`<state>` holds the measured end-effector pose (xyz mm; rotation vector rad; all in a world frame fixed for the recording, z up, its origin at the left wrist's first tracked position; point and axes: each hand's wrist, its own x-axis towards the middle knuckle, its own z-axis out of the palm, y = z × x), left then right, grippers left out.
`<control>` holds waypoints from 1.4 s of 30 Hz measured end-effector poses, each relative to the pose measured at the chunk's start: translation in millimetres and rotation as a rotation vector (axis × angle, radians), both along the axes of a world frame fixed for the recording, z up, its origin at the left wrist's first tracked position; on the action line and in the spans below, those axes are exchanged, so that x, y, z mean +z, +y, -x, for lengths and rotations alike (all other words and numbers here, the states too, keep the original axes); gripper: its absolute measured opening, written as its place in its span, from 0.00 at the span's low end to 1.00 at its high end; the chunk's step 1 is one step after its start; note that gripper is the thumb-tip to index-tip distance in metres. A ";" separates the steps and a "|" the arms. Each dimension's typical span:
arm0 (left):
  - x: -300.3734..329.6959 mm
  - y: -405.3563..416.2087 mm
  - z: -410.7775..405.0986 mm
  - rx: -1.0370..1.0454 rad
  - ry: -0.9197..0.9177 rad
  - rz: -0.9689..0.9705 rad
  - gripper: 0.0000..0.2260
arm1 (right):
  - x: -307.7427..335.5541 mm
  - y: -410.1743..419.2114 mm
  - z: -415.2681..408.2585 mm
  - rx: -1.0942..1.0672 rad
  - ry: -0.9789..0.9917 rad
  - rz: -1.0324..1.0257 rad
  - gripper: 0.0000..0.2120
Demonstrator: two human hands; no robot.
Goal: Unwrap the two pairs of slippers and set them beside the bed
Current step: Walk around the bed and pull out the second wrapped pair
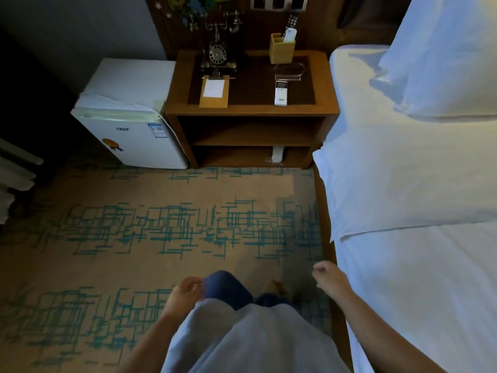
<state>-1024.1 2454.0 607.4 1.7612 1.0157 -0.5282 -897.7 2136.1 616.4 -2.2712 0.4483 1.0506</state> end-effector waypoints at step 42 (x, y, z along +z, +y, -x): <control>-509.3 44.5 -526.7 -0.300 -0.345 -0.442 0.15 | -526.4 116.8 -435.0 0.115 -0.186 0.052 0.17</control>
